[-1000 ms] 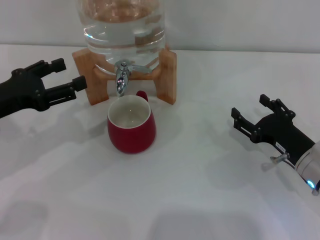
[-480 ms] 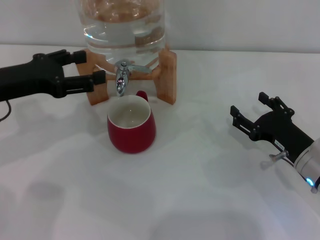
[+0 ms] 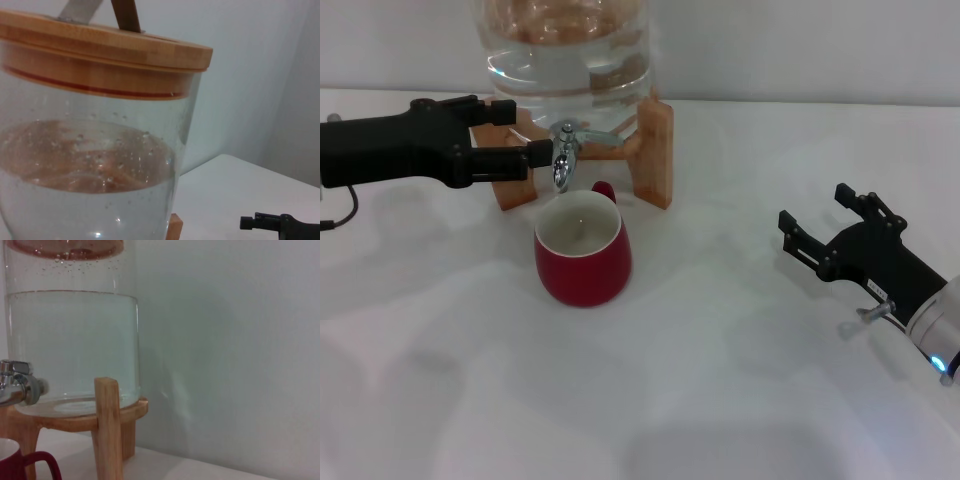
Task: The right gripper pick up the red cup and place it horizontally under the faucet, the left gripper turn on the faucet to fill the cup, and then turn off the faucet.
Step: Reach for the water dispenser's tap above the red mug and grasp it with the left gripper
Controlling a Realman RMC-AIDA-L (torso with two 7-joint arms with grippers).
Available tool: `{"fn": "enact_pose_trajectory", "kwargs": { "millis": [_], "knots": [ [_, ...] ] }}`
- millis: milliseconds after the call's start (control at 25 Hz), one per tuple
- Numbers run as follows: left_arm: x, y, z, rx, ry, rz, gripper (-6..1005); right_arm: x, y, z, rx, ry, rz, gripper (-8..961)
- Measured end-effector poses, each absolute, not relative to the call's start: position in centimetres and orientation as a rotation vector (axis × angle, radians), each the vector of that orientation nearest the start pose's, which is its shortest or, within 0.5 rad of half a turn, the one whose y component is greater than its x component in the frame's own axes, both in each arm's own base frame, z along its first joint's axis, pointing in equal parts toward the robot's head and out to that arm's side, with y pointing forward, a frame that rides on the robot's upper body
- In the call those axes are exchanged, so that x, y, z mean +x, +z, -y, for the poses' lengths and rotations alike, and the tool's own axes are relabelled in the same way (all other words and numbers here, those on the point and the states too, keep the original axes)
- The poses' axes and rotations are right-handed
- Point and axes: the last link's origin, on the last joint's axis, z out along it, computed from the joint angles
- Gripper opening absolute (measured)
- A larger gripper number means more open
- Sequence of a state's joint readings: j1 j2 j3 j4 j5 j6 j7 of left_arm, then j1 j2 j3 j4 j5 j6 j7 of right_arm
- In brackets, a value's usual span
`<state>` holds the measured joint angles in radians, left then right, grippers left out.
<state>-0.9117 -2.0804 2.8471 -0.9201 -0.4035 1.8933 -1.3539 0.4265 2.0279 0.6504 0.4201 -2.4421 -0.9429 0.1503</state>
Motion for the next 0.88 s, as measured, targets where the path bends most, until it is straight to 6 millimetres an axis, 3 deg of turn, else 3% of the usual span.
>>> {"fn": "enact_pose_trajectory", "kwargs": {
  "millis": [880],
  "knots": [
    [-20.1, 8.7, -38.0, -2.703, -0.542, 0.554, 886, 27.5, -7.9, -32.6, -2.010, 0.710, -0.515, 832]
  ]
}}
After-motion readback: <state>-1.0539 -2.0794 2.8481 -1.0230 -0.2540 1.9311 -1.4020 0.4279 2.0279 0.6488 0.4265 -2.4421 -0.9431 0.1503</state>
